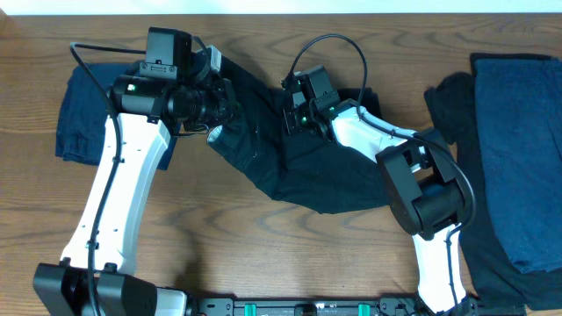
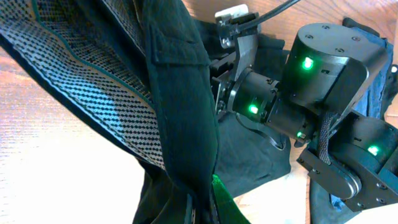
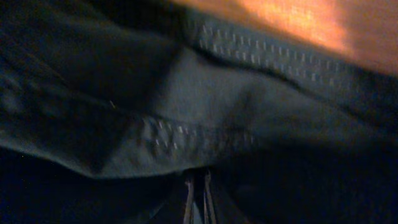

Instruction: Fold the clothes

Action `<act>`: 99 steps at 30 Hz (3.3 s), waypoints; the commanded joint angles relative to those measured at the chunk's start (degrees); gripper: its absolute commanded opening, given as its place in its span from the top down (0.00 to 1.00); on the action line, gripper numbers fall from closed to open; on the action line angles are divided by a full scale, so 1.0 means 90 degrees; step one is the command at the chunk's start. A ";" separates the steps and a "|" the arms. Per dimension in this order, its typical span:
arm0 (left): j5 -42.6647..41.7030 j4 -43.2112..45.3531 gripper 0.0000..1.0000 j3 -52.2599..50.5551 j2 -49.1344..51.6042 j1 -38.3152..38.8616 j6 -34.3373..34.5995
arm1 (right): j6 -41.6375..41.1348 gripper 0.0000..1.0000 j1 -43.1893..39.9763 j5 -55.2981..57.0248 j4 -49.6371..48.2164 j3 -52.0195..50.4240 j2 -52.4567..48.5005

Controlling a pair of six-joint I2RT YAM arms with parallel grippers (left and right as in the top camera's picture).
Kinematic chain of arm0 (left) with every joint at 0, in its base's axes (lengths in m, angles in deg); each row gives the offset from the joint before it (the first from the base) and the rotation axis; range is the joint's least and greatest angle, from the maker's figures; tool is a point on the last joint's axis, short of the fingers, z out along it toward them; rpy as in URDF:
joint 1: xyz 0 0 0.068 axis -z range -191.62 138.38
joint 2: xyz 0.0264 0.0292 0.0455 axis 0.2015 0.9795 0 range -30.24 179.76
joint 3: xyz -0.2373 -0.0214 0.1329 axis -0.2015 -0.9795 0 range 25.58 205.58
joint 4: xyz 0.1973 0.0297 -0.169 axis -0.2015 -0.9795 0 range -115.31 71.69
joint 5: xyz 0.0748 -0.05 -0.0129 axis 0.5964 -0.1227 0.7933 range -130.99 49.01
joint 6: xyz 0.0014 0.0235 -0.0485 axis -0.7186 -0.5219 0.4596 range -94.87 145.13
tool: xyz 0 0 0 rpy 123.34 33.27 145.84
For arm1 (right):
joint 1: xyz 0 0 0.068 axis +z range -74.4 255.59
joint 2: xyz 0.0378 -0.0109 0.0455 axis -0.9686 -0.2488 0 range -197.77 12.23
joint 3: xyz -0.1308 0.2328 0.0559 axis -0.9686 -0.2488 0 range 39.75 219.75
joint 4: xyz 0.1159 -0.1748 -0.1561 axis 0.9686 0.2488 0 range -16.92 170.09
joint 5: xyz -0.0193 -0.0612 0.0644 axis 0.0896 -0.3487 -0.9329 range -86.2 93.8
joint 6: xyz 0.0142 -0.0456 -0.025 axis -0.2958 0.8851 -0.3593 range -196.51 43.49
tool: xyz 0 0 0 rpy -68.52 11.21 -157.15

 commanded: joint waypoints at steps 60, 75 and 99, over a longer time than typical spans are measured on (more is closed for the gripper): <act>0.1188 0.2008 0.94 0.0175 0.1163 0.3058 0.1343 | 0.0034 0.96 -0.2606 0.0153 0.2737 -0.4017 0.2499; 0.1205 0.2453 0.94 0.0170 0.1685 0.3252 0.2021 | 0.0032 0.95 -0.2606 0.0151 0.2701 -0.4019 0.2499; 0.1205 0.3257 0.94 0.0163 0.2052 0.3526 0.2327 | 0.0032 0.95 -0.2606 0.0151 0.2698 -0.4019 0.2499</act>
